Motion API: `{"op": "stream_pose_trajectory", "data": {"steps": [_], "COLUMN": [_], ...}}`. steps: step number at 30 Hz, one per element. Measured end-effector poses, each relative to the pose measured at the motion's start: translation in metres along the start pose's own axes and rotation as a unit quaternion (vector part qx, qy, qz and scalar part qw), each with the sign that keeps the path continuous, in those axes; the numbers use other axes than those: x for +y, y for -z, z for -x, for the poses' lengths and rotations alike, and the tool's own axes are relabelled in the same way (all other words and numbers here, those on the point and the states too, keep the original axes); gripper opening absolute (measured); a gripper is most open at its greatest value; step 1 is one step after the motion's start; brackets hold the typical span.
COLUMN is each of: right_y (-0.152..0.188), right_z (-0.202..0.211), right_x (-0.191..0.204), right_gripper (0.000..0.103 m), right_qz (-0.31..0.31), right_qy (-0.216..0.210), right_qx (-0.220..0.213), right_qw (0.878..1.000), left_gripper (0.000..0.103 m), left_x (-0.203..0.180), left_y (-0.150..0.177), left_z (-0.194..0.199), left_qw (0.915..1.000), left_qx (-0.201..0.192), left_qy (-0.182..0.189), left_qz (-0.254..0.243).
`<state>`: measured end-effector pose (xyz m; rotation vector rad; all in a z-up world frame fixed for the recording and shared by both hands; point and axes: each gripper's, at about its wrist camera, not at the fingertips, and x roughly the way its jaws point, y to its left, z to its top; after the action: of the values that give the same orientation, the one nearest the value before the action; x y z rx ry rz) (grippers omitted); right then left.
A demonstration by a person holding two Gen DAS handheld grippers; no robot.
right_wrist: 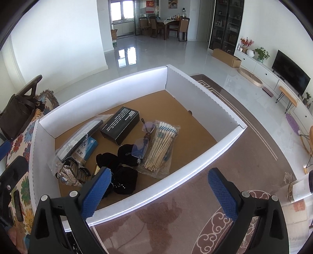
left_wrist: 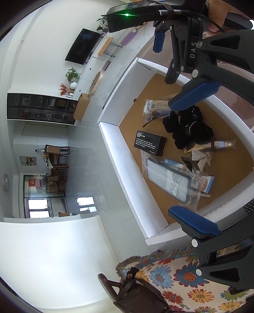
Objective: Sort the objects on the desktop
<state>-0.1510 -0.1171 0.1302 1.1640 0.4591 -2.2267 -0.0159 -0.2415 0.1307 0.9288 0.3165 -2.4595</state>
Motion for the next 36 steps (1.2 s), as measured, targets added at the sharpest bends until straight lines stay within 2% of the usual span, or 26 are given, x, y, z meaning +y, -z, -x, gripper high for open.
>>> {"op": "stream_pose_trajectory", "data": {"steps": [4, 8, 13, 17, 27, 36], "right_y": [0.0, 0.0, 0.0, -0.004, -0.011, -0.01], "right_z": [-0.003, -0.005, -0.004, -0.002, -0.001, -0.007], "right_x": [0.019, 0.035, 0.046, 0.045, 0.038, 0.043], "right_gripper": [0.099, 0.099, 0.099, 0.099, 0.099, 0.099], "right_qz": [0.04, 0.078, 0.1, 0.089, 0.033, 0.03], "right_qy": [0.013, 0.029, 0.042, 0.037, 0.007, 0.007], "right_qx": [0.006, 0.013, 0.01, 0.011, 0.028, 0.029], "right_qw": [0.999, 0.996, 0.994, 0.995, 0.999, 0.999], "left_gripper": [0.099, 0.099, 0.099, 0.099, 0.099, 0.099], "left_x": [0.001, 0.006, 0.012, 0.016, 0.026, 0.033], "left_y": [0.001, 0.002, 0.002, 0.003, 0.003, 0.0], "left_z": [-0.001, -0.005, -0.01, -0.016, -0.019, -0.021], "left_qw": [0.9999, 0.9999, 0.9995, 0.9989, 0.9986, 0.9984], "left_qx": [0.002, 0.013, 0.026, 0.042, 0.047, 0.05], "left_qy": [-0.014, -0.009, -0.017, -0.018, -0.018, -0.015], "left_qz": [-0.004, 0.002, 0.003, 0.005, 0.013, 0.02]}}
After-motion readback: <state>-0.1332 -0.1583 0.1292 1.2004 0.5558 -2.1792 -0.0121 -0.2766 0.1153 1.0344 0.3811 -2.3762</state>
